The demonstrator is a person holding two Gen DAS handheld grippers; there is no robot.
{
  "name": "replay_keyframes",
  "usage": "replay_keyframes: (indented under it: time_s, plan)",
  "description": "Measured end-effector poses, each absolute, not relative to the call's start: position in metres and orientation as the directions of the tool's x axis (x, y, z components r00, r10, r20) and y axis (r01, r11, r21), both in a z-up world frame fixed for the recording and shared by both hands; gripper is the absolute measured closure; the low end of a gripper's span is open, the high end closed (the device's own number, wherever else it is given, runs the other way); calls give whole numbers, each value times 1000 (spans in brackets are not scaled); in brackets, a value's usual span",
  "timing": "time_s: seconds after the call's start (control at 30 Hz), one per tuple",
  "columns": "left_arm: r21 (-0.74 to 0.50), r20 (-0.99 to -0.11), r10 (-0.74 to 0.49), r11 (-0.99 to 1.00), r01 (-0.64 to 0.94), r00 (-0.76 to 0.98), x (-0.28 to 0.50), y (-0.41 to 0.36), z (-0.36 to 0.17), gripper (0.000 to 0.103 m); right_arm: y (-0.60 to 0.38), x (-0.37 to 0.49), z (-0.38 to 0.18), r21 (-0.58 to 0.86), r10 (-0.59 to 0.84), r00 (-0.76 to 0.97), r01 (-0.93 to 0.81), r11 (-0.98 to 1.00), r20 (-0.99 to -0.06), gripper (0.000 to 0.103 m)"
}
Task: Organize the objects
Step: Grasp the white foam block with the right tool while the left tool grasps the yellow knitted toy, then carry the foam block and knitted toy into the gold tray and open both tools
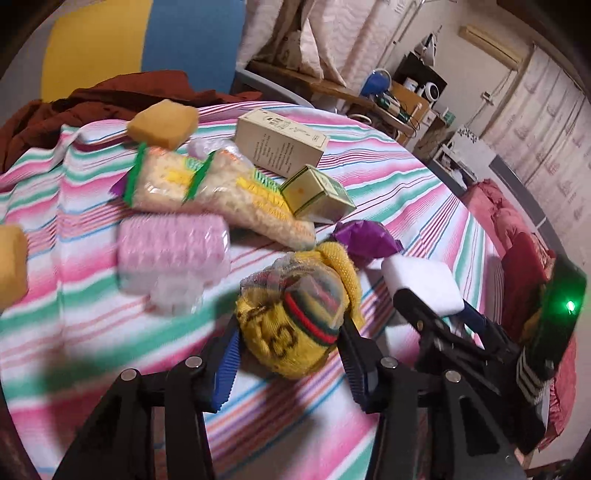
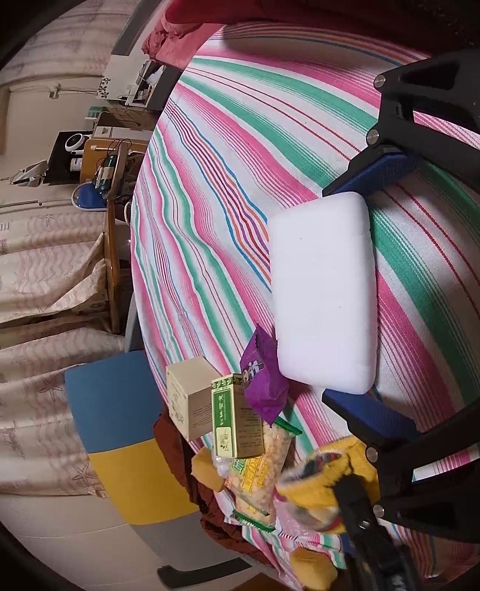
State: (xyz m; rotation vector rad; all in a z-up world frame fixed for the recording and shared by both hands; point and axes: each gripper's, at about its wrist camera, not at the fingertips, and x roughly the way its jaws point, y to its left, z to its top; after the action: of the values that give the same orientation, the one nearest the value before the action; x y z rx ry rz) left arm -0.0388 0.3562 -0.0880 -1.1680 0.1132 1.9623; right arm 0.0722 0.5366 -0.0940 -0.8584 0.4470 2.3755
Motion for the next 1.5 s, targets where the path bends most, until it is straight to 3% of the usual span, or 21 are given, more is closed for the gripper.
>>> replay_keyframes:
  time_s: [0.83,0.97,1.1,1.23,1.37,1.5]
  plan:
    - [-326,-742,637,-616,-717,-209,2,297,-70,60,470,92,-62,198,290,-737,-496,-845,-611,6]
    - [-347,-746,636,-624,-701,-197,2,307,-68,44,471,96,-54,154,336,-722,-520,-841,-604,6]
    - [-266,-773,595,-618,-740,-219,5,331,-72,30,491,111,-51,167,385,-693,-587,-792,-609,6]
    - [-172,-805,541,-607,-776,-244,5,351,-85,32,502,121,-51,183,399,-681,-615,-767,-614,6]
    - [-220,-779,579,-612,-760,-240,-2,338,-82,45,498,121,-51,187,384,-687,-602,-776,-617,6]
    - [-262,-754,610,-620,-740,-244,-2,316,-72,46,486,113,-48,192,356,-708,-568,-800,-610,6]
